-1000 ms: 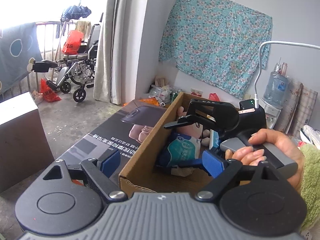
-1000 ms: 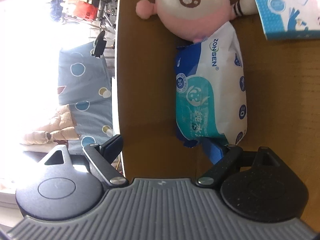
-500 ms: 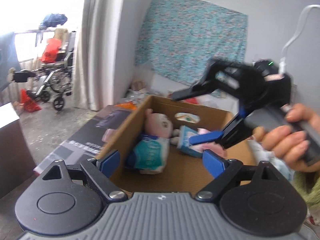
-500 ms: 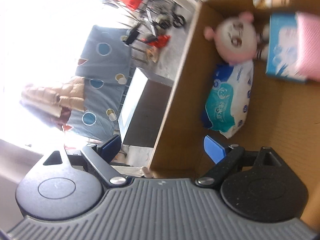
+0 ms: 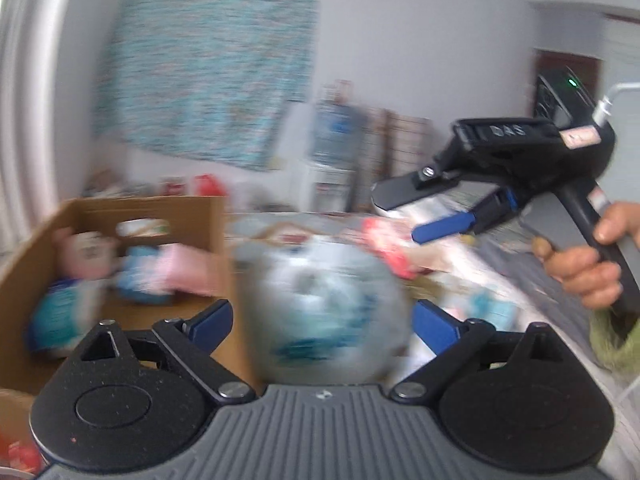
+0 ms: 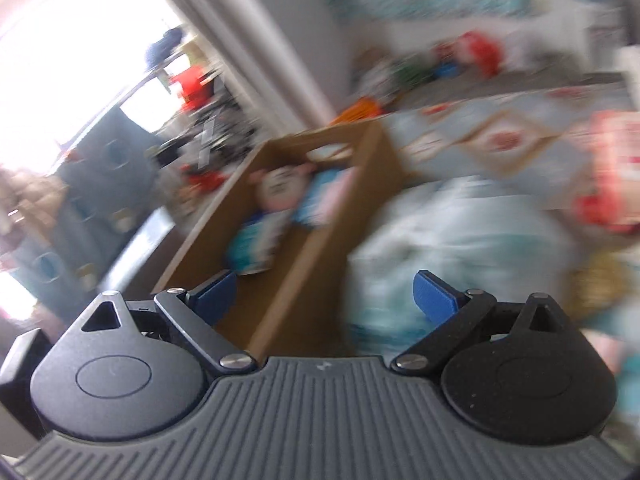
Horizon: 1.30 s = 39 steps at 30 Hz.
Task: Organize soft objects
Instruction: 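Grasp the white-and-teal cotton swab pack with the right gripper while left gripper pinches it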
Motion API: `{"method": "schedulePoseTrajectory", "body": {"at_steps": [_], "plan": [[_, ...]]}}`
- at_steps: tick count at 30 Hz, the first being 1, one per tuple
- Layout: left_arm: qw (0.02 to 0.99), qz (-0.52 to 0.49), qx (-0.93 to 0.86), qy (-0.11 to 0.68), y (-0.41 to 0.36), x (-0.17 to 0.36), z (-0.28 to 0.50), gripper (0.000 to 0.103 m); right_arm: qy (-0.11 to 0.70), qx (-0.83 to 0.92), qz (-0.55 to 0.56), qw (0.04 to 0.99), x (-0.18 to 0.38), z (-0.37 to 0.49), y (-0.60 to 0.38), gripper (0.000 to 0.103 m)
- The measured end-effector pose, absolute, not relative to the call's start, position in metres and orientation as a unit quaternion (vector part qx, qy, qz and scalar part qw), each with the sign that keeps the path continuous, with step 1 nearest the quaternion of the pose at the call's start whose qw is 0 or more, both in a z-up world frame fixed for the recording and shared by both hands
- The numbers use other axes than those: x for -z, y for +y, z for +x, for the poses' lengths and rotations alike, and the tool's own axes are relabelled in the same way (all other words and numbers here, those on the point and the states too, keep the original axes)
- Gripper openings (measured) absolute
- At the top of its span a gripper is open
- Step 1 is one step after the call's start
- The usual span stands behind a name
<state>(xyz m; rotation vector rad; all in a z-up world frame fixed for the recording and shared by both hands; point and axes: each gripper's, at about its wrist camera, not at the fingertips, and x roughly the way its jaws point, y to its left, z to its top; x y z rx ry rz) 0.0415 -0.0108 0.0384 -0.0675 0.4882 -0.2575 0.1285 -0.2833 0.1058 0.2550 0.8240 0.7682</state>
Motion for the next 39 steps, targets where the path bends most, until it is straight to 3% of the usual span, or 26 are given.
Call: {"method": "schedulePoseTrajectory", "body": {"at_steps": [8, 13, 15, 23, 30, 34, 38, 39], "plan": [[0.941, 0.005, 0.231, 0.248, -0.103, -0.006, 0.072, 0.098, 0.369, -0.23, 0.134, 0.89, -0.059, 0.118, -0.409, 0.095], [0.938, 0.029, 0.252, 0.236, -0.145, 0.012, 0.098, 0.097, 0.401, -0.172, 0.174, 0.883, -0.012, 0.137, -0.455, 0.094], [0.936, 0.045, 0.258, 0.235, -0.161, 0.018, 0.108, 0.091, 0.414, -0.164, 0.198, 0.873, 0.008, 0.149, -0.462, 0.09], [0.924, 0.105, 0.27, 0.248, -0.21, 0.039, 0.141, 0.059, 0.463, -0.124, 0.231, 0.847, 0.056, 0.193, -0.464, 0.058], [0.913, 0.15, 0.269, 0.266, -0.243, 0.058, 0.164, 0.033, 0.487, -0.097, 0.242, 0.834, 0.076, 0.218, -0.47, 0.049], [0.909, 0.168, 0.265, 0.275, -0.254, 0.067, 0.173, 0.03, 0.488, -0.096, 0.25, 0.831, 0.084, 0.228, -0.469, 0.045], [0.905, 0.183, 0.254, 0.287, -0.264, 0.073, 0.183, 0.031, 0.48, -0.105, 0.266, 0.829, 0.089, 0.232, -0.474, 0.023], [0.905, 0.184, 0.249, 0.291, -0.266, 0.075, 0.186, 0.031, 0.477, -0.108, 0.272, 0.829, 0.09, 0.231, -0.476, 0.021]]}}
